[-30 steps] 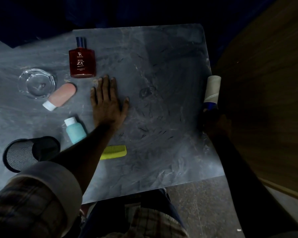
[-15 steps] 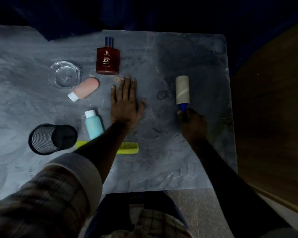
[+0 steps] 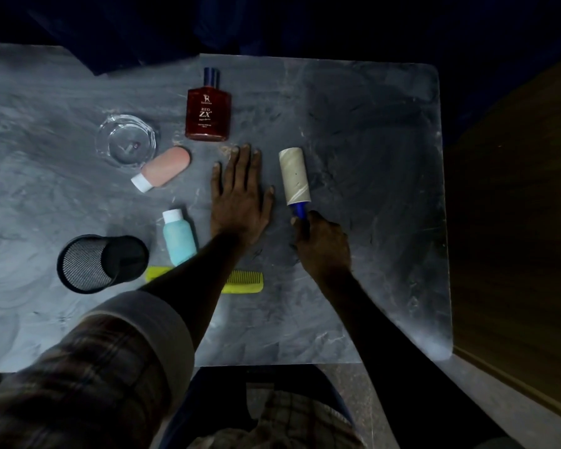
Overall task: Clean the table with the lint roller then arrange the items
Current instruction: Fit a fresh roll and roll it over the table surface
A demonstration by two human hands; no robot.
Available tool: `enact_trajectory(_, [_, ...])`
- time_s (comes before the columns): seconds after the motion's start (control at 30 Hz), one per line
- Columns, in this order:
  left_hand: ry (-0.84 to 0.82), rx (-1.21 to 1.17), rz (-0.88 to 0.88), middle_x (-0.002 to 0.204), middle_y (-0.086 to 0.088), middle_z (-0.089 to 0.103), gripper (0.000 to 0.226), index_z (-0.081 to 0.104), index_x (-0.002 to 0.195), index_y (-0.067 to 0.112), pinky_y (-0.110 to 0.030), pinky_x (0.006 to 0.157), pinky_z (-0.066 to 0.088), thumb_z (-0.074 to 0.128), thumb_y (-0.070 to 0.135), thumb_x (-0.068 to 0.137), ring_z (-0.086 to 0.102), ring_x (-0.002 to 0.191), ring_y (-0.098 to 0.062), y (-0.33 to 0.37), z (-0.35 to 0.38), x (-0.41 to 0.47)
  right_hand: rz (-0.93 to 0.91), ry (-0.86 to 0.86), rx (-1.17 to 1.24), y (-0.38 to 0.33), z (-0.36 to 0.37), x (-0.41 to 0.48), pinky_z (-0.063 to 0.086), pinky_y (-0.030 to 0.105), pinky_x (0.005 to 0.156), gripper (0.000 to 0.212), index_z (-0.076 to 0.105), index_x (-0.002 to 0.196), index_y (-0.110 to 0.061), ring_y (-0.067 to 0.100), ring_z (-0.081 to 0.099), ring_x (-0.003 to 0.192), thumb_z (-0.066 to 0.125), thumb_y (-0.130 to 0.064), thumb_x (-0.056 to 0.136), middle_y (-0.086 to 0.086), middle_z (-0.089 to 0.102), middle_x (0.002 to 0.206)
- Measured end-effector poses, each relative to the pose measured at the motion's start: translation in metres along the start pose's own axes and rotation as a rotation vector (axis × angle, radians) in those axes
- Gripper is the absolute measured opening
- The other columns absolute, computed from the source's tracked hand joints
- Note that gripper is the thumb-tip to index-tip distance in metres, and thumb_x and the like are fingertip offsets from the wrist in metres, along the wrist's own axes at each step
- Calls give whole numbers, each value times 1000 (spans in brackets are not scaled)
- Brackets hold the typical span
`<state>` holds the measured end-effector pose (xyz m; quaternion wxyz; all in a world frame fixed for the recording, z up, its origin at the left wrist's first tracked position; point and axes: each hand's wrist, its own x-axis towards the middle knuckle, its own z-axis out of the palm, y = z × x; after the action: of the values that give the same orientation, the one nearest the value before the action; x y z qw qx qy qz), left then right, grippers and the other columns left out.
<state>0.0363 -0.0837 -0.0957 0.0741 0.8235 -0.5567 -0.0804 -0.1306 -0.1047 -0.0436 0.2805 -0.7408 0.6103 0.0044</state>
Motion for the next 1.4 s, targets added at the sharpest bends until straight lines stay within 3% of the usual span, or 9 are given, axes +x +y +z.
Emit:
enact_trajectory(0.2, [18, 17, -14, 179, -10, 21, 76, 20, 170, 14, -58, 134, 15, 35, 52, 106, 19, 167, -27, 2, 0, 0, 45, 93, 29, 20, -13, 4, 50, 34, 72, 37, 69, 98, -12, 35, 72, 85, 50, -44, 103, 14, 76, 91])
enact_trajectory(0.43, [10, 19, -4, 179, -10, 21, 79, 19, 170, 14, -58, 134, 13, 37, 53, 104, 20, 166, -29, 0, 0, 0, 212, 166, 65, 69, -38, 15, 50, 37, 77, 39, 69, 99, -10, 38, 71, 91, 51, -44, 103, 18, 75, 96])
enact_trajectory(0.6, [8, 6, -4, 179, -12, 21, 81, 19, 170, 13, -59, 134, 12, 37, 53, 103, 21, 165, -32, 1, -1, 1, 422, 160, 138, 113, -54, 18, 39, 24, 72, 40, 67, 112, -16, 21, 59, 81, 47, -50, 103, 11, 70, 101])
enact_trajectory(0.7, [10, 6, -3, 178, -12, 21, 81, 19, 170, 13, -59, 134, 13, 36, 54, 102, 22, 165, -33, 1, -1, 1, 466, 151, 127, 135, -67, 15, 46, 33, 80, 35, 64, 121, -15, 28, 64, 95, 51, -42, 103, 15, 70, 114])
enact_trajectory(0.77, [13, 8, -3, 178, -12, 21, 81, 18, 170, 13, -59, 134, 13, 36, 55, 102, 22, 165, -32, 1, 0, 0, 468, 96, 210, 144, -75, 11, 53, 45, 94, 35, 59, 133, -10, 38, 62, 114, 54, -23, 101, 22, 63, 130])
enact_trajectory(0.83, [17, 8, -2, 178, -12, 22, 81, 18, 170, 14, -59, 134, 13, 37, 55, 102, 22, 165, -32, 0, 0, 0, 467, 70, 222, 148, -80, 10, 51, 45, 101, 39, 56, 138, -7, 40, 59, 124, 53, -16, 100, 23, 59, 136])
enact_trajectory(0.93, [29, 7, 1, 178, -12, 22, 81, 18, 170, 14, -59, 135, 12, 38, 54, 103, 22, 165, -32, -1, 1, 0, 469, 100, 86, 140, -79, 13, 41, 31, 85, 40, 61, 131, -11, 35, 64, 117, 49, -39, 105, 18, 66, 127])
enact_trajectory(1.03, [36, 4, 4, 178, -12, 22, 80, 19, 170, 14, -58, 135, 12, 38, 54, 103, 22, 165, -32, -1, 3, 1, 403, 109, 16, 121, -72, 15, 36, 29, 81, 41, 62, 127, -11, 32, 65, 110, 45, -43, 105, 15, 69, 120])
enact_trajectory(1.4, [47, 5, 16, 178, -12, 23, 81, 23, 169, 13, -60, 133, 16, 39, 49, 99, 22, 165, -30, -1, 3, 1, 68, 55, -137, 37, -26, 14, 53, 41, 80, 43, 65, 111, -15, 39, 70, 95, 41, -50, 104, 17, 74, 102])
